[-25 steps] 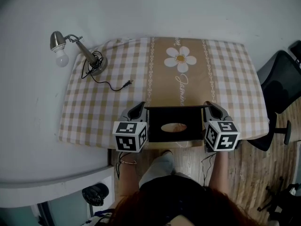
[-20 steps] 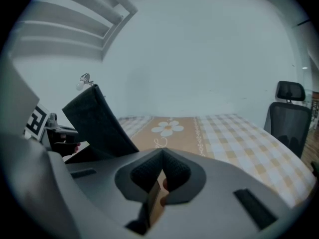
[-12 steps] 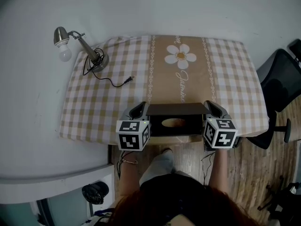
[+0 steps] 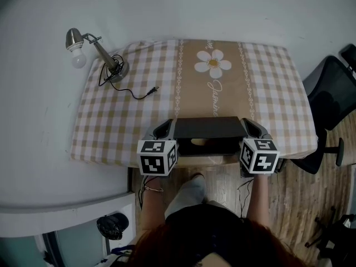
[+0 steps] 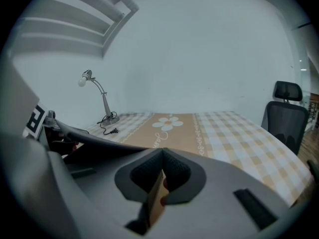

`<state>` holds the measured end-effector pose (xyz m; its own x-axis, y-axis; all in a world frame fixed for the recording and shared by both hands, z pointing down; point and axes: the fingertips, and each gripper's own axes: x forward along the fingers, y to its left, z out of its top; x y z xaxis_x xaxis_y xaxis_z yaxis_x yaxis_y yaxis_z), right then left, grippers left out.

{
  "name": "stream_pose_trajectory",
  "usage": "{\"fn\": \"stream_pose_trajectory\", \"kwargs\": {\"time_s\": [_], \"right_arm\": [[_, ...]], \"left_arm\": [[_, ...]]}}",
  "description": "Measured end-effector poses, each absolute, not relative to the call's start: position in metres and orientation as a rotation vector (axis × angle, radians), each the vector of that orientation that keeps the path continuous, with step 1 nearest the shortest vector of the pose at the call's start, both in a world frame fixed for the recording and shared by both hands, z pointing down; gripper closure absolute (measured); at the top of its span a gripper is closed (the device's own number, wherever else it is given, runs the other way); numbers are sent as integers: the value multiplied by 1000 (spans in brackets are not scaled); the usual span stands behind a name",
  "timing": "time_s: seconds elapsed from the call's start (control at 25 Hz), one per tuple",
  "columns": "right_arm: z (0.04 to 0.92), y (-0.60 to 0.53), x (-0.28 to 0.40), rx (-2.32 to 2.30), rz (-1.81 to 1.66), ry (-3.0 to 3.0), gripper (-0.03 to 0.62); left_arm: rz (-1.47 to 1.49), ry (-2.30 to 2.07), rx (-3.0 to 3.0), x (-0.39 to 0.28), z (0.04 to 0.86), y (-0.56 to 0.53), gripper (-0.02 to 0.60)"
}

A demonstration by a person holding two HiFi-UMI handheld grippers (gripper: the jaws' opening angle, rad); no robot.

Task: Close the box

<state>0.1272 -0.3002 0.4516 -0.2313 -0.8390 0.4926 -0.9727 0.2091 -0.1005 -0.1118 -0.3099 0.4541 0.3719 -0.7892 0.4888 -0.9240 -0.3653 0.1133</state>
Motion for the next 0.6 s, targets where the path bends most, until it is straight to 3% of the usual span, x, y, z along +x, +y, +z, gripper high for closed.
{"fn": "stream_pose_trajectory", "kwargs": {"time_s": [0.6], "right_arm": [[455,-287,117,1629,559,-2208,577]], "left_arm": [[511,-1483,2281,-110,453,-293,554]]}}
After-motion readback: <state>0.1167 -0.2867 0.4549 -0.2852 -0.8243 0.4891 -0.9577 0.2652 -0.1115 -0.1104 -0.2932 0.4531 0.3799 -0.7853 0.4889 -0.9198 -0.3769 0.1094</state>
